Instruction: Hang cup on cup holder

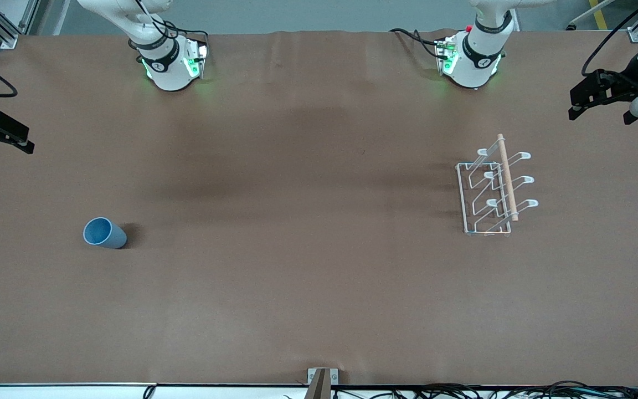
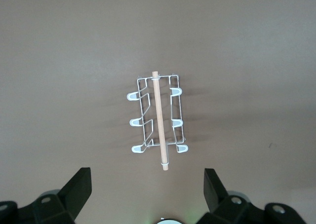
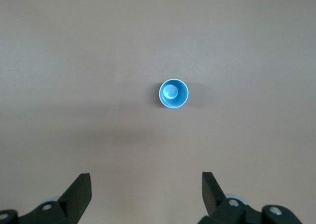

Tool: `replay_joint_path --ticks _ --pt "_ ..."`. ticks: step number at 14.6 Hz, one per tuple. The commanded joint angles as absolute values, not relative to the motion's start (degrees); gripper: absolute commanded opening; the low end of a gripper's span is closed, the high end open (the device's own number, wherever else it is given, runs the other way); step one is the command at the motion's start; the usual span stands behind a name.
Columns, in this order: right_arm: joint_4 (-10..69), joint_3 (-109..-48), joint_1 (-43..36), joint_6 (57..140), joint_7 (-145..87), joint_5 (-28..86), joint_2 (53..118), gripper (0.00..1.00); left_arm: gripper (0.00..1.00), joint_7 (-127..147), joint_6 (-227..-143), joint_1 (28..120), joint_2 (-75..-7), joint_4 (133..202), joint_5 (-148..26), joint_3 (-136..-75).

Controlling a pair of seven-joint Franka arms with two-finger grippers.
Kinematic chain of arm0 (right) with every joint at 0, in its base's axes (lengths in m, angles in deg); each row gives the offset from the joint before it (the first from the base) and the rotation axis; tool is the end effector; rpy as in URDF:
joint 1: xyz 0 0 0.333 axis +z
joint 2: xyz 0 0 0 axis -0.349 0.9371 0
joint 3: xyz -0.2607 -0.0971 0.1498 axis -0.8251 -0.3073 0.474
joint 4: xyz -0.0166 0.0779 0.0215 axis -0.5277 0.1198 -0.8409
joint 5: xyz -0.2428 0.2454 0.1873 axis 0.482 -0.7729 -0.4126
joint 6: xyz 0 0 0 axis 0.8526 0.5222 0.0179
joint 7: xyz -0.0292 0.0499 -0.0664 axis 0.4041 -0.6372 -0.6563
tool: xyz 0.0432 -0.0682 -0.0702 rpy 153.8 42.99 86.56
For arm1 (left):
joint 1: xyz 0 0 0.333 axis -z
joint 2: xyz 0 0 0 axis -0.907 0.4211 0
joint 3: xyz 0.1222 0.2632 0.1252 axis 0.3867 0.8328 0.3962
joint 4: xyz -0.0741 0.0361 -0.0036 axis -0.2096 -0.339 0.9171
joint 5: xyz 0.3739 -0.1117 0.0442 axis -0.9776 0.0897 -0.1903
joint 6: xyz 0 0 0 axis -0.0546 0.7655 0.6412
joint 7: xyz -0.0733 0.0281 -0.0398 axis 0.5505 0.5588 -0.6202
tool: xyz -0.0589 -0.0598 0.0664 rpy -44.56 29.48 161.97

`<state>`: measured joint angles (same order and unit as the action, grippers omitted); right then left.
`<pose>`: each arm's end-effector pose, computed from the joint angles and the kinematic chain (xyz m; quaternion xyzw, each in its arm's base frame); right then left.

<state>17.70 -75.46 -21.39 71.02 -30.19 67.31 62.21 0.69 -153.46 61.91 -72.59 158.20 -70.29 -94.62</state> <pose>0.5524 -0.0372 0.6418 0.9997 0.0218 0.0019 0.0094 0.5116 -0.0408 0.6682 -0.9980 0.0617 -0.0054 0.0080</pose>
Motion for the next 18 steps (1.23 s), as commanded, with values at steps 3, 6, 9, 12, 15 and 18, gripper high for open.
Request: replay_joint_path --ticks 3,6,9,12,15,18 --pt "19.00 -75.21 -21.66 71.50 -29.34 66.62 60.91 0.98 1.00 0.60 -152.21 61.58 -71.32 156.51 -69.77 -94.49" --pt "19.43 -75.48 -22.88 73.43 -30.04 66.62 62.40 0.98 1.00 0.51 -152.21 61.58 -71.23 156.51 -69.69 -94.49" --pt "20.75 -75.57 -23.77 77.38 -30.13 66.71 66.96 0.98 1.00 0.51 -152.21 61.58 -71.23 156.43 -69.60 -94.49" --pt "23.82 -75.48 -25.87 84.22 -30.13 66.71 73.02 0.98 1.00 0.51 -152.21 61.67 -71.23 156.51 -69.60 -94.49" --pt "26.29 -75.57 -26.40 92.05 -30.22 66.80 79.52 0.99 1.00 0.34 -152.21 61.67 -71.14 156.51 -69.60 -94.49" --pt "26.20 -75.57 -27.90 96.46 -30.22 66.80 86.29 1.00 1.00 0.16 -152.21 61.58 -71.14 156.43 -69.51 -94.49"
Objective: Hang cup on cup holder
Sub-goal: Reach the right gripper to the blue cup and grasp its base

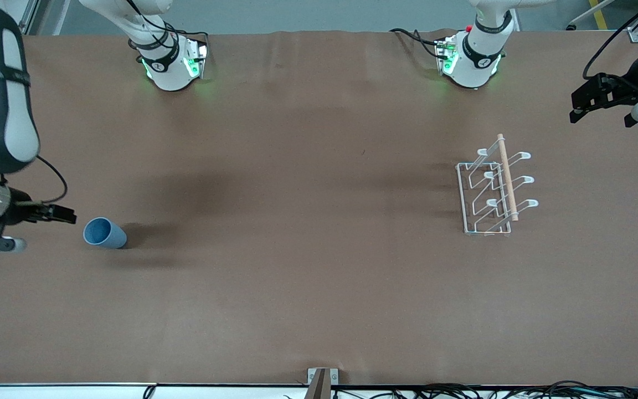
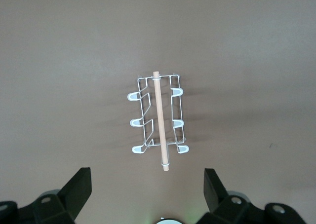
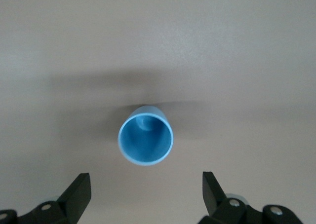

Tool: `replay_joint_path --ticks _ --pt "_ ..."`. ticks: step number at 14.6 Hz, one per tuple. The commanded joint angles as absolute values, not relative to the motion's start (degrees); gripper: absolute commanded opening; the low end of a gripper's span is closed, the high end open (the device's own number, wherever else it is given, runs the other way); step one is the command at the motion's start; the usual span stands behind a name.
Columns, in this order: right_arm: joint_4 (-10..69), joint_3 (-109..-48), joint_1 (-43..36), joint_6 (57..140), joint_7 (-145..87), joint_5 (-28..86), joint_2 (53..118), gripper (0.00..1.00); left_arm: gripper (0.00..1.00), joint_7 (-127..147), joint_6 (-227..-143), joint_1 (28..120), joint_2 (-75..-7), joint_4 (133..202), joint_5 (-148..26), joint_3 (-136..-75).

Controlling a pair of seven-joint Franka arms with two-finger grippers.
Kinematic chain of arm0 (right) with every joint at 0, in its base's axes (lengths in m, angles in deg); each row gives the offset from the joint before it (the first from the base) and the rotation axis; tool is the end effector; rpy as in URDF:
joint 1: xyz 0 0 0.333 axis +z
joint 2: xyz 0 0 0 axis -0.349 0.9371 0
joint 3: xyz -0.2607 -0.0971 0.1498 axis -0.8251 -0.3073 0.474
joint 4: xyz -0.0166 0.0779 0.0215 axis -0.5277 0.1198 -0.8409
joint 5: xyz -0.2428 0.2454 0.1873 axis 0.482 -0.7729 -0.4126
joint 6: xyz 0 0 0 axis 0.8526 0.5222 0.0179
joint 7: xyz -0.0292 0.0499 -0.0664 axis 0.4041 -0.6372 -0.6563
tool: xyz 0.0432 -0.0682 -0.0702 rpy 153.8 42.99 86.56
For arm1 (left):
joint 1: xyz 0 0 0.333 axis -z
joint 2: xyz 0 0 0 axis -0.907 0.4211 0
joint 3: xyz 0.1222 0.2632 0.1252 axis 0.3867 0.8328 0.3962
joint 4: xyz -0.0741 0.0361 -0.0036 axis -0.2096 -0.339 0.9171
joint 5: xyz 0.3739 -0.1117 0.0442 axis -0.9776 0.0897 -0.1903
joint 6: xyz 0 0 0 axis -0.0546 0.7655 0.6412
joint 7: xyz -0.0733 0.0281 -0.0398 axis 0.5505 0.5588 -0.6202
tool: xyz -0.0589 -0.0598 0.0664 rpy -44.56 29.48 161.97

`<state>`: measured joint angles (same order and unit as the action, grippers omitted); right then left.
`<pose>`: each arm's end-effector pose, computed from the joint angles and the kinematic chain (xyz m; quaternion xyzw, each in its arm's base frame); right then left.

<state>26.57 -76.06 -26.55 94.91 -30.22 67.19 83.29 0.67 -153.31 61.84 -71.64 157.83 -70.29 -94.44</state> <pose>0.6405 -0.1037 0.3786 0.9983 -0.0230 -0.0519 0.0110 0.5170 -0.0382 0.6625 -0.9982 0.0598 0.0009 0.0069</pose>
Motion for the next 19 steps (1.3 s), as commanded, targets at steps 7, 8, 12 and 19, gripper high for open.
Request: replay_joint_path --ticks 7,8,12,19 --pt "26.90 -75.39 -28.60 97.34 -30.83 66.71 91.58 0.99 1.00 0.07 -152.21 61.58 -70.79 156.34 -68.28 -94.49" --pt "26.91 -75.39 -28.60 97.35 -31.18 66.71 92.28 0.98 1.00 0.07 -152.21 61.58 -70.79 156.34 -68.28 -94.49" --pt "26.91 -75.30 -29.39 97.78 -34.26 66.62 92.99 0.93 1.00 0.07 -152.21 61.58 -70.79 156.43 -68.28 -94.49" --pt "27.26 -75.21 -29.83 101.46 -37.42 66.53 96.41 0.78 1.00 0.07 -152.21 61.58 -70.79 156.43 -68.28 -94.49"
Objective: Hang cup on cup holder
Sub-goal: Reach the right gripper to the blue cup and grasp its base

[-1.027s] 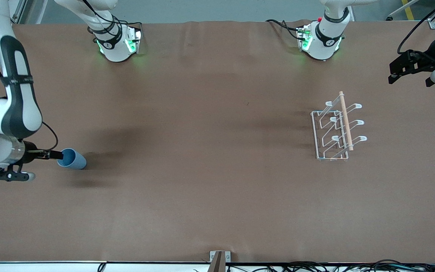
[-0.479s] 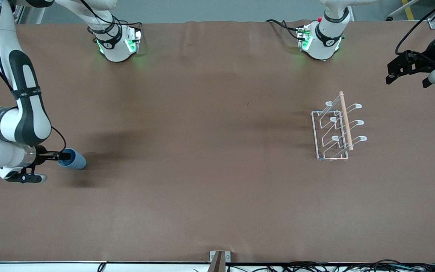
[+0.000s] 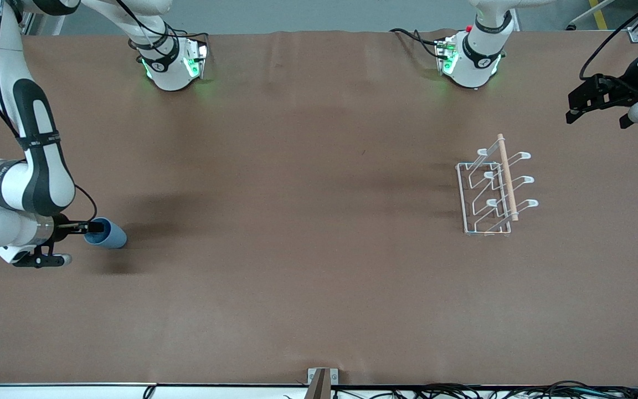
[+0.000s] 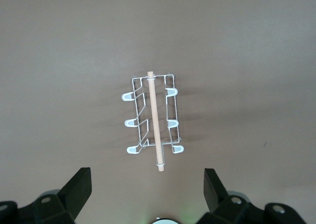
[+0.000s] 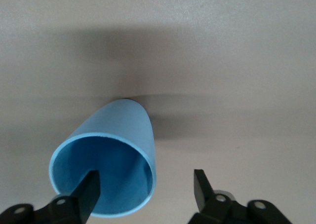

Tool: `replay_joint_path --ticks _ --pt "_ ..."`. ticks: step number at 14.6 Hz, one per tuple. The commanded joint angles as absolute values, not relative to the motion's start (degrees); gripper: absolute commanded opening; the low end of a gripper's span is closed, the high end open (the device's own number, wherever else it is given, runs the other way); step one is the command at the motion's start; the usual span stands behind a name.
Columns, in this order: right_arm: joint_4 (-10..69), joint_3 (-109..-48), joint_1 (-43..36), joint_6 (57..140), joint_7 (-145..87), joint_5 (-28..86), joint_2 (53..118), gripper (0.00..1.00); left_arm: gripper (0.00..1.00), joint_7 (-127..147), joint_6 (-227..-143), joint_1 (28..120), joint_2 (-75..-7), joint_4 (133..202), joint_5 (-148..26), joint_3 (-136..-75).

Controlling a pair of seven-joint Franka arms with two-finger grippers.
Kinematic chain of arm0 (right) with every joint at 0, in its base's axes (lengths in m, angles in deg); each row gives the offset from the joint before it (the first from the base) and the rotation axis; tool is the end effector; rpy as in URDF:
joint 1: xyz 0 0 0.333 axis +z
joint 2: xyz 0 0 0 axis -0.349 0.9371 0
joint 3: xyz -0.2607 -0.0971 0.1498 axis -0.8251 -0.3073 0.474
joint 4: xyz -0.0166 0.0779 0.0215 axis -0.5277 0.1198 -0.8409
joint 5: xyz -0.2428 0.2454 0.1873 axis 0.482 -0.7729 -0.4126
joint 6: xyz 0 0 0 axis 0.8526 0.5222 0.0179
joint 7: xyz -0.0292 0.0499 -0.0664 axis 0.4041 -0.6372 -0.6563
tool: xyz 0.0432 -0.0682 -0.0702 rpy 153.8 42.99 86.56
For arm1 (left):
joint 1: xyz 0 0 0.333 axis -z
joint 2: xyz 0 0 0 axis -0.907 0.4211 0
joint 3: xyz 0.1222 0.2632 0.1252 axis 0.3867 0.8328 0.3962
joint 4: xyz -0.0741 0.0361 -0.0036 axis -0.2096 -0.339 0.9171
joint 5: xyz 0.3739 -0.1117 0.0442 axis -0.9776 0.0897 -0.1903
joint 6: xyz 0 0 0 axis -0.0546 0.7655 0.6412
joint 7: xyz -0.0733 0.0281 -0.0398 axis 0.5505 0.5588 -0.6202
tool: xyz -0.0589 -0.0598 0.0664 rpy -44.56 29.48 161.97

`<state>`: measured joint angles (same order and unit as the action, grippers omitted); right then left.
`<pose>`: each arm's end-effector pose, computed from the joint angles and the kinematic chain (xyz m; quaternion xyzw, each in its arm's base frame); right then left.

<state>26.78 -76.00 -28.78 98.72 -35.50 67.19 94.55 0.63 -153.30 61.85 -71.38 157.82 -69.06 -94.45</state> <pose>0.6397 -0.1286 0.2535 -0.9929 -0.0062 0.1185 0.0012 0.5183 -0.0407 0.6602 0.9981 -0.0613 -0.0033 0.0040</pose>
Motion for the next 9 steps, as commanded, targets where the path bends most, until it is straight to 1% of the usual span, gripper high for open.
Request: replay_joint_path --ticks 1,2,3,4,5,6,7,9 --pt "27.17 -75.21 -29.75 101.91 -37.51 66.62 96.77 0.71 1.00 0.07 -152.21 61.67 -70.79 156.43 -68.28 -94.49" --pt "26.82 -75.21 -29.92 102.00 -37.52 66.53 96.95 0.58 1.00 -0.02 -152.21 61.58 -70.79 156.43 -68.28 -94.49" --pt "26.56 -75.21 -29.92 102.09 -37.52 66.53 97.04 0.35 1.00 -0.02 -152.21 61.58 -70.79 156.43 -68.28 -94.49" --pt "26.38 -75.21 -29.92 102.09 -37.43 66.45 97.04 0.21 1.00 -0.02 -152.21 61.58 -70.79 156.34 -68.28 -94.49" --pt "26.29 -75.21 -29.92 102.09 -37.43 66.10 97.04 0.11 1.00 -0.02 -152.21 61.58 -70.79 156.43 -68.28 -94.49" --pt "26.21 -75.21 -29.92 102.09 -37.43 64.27 96.95 0.05 1.00 0.07 -152.21 61.58 -70.79 156.43 -68.28 -94.49" --pt "26.03 -75.21 -30.01 101.92 -37.51 62.68 96.95 0.03 1.00 0.07 -152.21 61.67 -70.79 156.43 -68.28 -94.49" --pt "26.03 -75.21 -29.75 101.48 -37.43 62.40 96.77 0.02 1.00 -0.02 -152.21 61.58 -70.79 156.43 -68.28 -94.49"
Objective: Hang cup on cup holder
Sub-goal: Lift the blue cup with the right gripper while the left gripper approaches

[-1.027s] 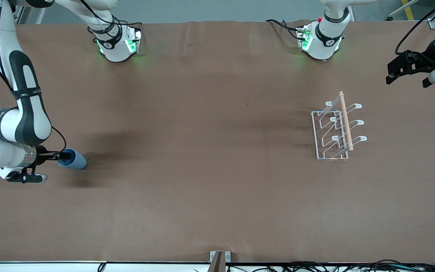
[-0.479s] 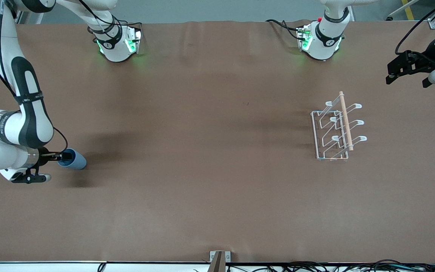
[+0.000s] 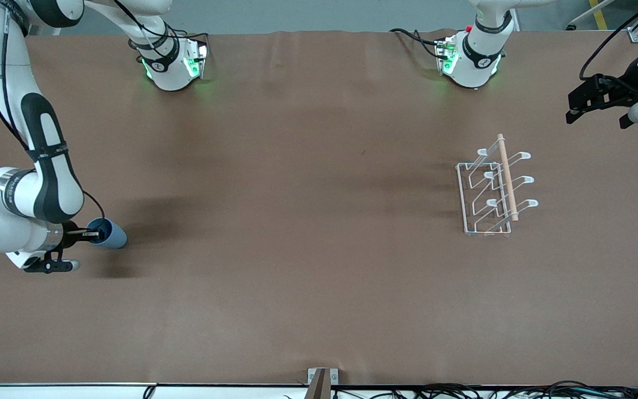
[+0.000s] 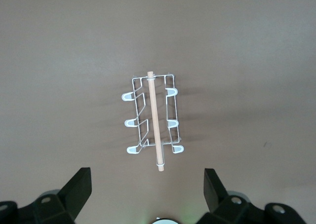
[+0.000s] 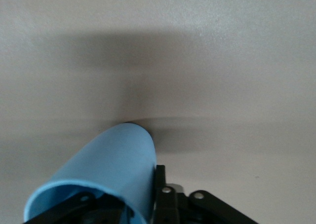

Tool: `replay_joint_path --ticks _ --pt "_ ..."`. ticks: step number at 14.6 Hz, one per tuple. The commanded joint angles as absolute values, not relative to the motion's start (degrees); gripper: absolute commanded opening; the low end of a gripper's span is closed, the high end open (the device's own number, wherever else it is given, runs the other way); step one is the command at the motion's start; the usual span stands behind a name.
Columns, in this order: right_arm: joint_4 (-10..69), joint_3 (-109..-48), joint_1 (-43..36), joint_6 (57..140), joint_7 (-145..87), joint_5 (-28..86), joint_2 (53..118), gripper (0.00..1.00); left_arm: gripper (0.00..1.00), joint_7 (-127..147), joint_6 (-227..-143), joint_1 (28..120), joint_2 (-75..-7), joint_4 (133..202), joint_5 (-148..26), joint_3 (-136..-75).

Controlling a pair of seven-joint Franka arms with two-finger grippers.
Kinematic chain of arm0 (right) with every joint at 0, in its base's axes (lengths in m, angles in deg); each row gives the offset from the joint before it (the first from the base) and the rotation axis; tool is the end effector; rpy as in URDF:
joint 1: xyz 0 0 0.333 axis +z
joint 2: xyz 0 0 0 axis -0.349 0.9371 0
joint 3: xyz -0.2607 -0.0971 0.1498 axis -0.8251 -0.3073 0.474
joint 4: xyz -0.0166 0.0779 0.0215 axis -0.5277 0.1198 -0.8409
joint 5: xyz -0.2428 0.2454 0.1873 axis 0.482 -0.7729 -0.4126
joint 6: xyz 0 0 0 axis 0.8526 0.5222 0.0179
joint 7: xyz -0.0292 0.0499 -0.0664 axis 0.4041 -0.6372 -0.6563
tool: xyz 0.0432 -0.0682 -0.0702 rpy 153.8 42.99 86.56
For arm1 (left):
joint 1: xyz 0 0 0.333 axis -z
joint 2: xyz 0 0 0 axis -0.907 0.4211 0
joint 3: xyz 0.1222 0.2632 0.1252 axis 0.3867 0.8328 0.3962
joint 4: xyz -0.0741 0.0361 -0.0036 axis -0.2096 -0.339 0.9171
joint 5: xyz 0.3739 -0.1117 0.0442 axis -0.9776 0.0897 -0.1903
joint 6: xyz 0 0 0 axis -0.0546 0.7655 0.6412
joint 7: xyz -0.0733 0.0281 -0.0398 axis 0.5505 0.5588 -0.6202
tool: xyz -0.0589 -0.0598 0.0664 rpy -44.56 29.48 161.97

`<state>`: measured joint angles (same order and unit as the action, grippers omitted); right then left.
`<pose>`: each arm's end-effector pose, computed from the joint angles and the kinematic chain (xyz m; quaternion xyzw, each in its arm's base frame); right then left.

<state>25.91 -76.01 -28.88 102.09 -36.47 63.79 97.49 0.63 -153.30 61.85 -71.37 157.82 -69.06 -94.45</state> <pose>0.6473 -0.1281 0.2297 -0.9945 0.0020 0.1024 0.0227 0.5183 -0.0407 0.6601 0.9981 -0.0613 -0.0033 0.0040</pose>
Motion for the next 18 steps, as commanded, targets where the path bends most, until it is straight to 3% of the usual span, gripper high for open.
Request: replay_joint_path --ticks 1,9,13,18 --pt "26.12 -75.21 -29.40 101.13 -37.34 62.40 96.25 0.02 1.00 -0.02 -152.21 61.58 -70.79 156.43 -68.28 -94.49" --pt "26.64 -73.46 -23.16 88.93 -36.81 59.87 84.75 0.01 1.00 -0.02 -152.21 61.58 -70.70 156.43 -67.75 -94.49" --pt "27.08 -73.11 -20.08 80.05 -36.81 45.39 81.40 0.00 1.00 0.16 -152.83 62.19 -70.00 156.34 -64.68 -94.58" --pt "30.59 -72.84 -15.96 76.78 -37.34 24.92 79.99 0.01 1.00 0.77 -152.92 67.28 -69.03 154.86 -62.92 -96.86"
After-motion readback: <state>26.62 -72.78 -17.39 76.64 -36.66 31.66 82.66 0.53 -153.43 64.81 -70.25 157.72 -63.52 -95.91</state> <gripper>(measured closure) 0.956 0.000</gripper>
